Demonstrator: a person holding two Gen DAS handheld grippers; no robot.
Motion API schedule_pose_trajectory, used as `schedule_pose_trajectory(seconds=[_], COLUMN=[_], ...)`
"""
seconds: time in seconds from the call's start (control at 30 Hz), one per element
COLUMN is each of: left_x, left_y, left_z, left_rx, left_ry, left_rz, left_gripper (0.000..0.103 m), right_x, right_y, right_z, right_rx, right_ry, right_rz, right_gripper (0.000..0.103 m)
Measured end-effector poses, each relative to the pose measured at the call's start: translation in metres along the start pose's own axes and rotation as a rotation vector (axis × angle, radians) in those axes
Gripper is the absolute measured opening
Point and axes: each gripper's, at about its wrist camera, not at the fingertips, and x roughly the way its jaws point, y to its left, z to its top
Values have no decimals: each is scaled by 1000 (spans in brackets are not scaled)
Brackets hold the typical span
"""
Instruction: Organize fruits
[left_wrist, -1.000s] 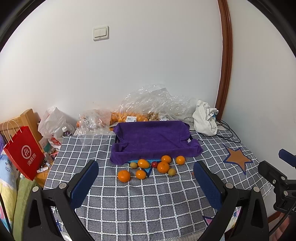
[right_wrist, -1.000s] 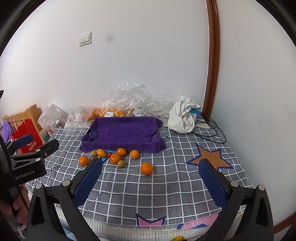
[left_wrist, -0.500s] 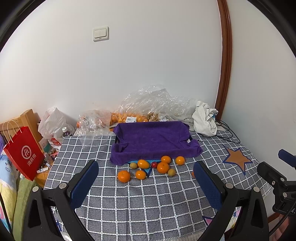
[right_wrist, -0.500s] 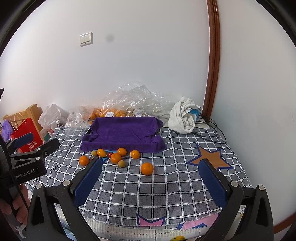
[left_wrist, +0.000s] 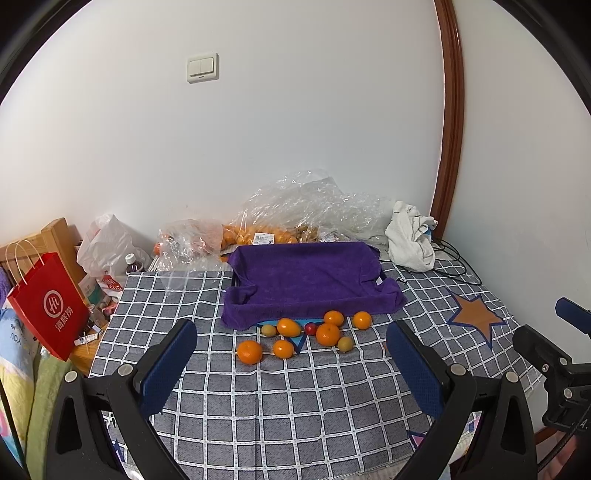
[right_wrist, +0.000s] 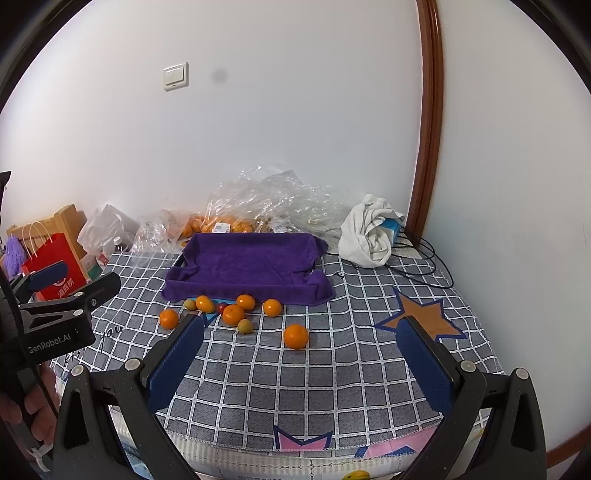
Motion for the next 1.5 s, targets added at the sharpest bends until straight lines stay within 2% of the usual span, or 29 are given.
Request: schedule_pose_trajectory(seconds=[0.3, 0.53, 0.63, 0.73, 0.8, 0.87, 0.93, 1.0, 1.13, 1.27, 1.5], left_x=[24, 75, 98, 118, 129, 143, 153, 162, 174, 183, 201], left_y=[15, 33, 43, 52, 59, 65, 71, 79, 89, 94, 89], left_z=[-9, -36, -50, -64, -73, -82, -90, -96, -101, -103, -98], left_rx=[-7, -37, -42, -46, -46, -44, -49, -70, -99, -107, -108], left_ry=[17, 103, 140, 166, 188, 215, 228, 241, 262, 268, 260], left_rz=[-1, 14, 26, 37, 35, 44, 45, 6, -39, -82, -62], left_gripper=[103, 103, 103, 101, 93, 85, 82, 76, 76, 76, 76], right_x=[27, 88, 123, 155, 173, 188, 200, 213, 229, 250, 268], right_y=[0, -8, -9, -11, -16, -23, -29, -31, -28, -25, -14], right_z=[-12, -36, -51, -68, -76, -82, -86, -87, -82, -78, -81], right_rx=[-19, 9, 14, 24, 56, 107, 140, 155, 160, 170, 111], right_ry=[20, 89, 139, 177, 212, 231, 238, 252, 225, 255, 280], right_rz=[14, 33, 9, -11, -1, 12, 52, 93, 110, 144, 136], right_gripper=[102, 100, 94, 83, 70, 61, 61, 61, 62, 63, 62])
